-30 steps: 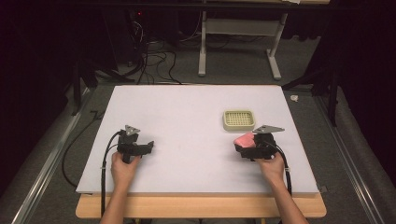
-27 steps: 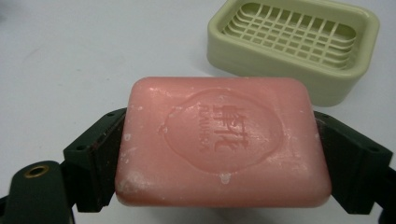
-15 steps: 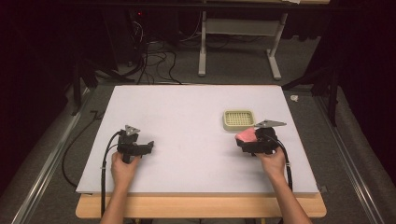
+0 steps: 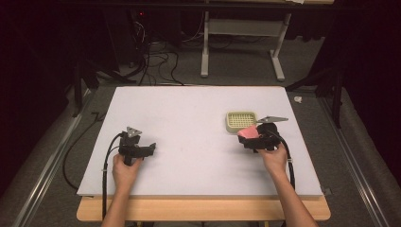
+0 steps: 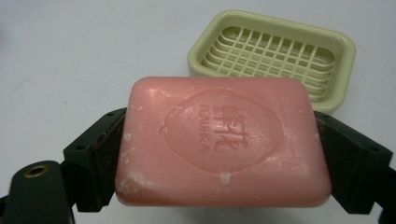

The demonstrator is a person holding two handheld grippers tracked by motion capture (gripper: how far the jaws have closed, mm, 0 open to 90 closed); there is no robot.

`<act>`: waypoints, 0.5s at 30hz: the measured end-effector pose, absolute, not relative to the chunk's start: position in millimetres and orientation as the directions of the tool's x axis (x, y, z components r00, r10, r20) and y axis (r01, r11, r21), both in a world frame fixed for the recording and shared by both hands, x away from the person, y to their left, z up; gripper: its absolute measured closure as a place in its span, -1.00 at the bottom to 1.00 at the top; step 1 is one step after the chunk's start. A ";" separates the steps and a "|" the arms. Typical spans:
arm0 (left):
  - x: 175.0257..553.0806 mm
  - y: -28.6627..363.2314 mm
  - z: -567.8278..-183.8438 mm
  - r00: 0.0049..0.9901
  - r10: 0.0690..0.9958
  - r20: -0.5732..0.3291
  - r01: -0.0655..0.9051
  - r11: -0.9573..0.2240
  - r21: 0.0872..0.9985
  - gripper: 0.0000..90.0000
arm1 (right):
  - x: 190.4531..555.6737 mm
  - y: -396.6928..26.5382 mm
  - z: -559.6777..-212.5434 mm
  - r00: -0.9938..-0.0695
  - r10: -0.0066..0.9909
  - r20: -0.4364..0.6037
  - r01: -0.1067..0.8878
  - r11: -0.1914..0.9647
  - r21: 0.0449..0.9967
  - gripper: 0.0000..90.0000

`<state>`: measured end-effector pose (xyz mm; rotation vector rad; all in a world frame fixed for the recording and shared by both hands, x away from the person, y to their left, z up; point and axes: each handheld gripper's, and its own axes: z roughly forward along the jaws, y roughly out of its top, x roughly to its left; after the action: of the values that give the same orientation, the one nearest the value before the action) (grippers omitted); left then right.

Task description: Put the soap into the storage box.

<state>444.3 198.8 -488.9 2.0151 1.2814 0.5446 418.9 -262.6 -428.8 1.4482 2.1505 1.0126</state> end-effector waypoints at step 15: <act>444.3 198.8 -488.9 0.428 0.904 -0.010 0.620 -0.286 0.731 -0.65 | 438.1 -258.4 -419.5 -0.392 0.916 0.088 0.658 0.213 0.722 -0.70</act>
<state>444.3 198.8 -488.9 2.0154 1.2814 0.5447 438.1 -258.4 -419.5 1.4662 2.1347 0.9910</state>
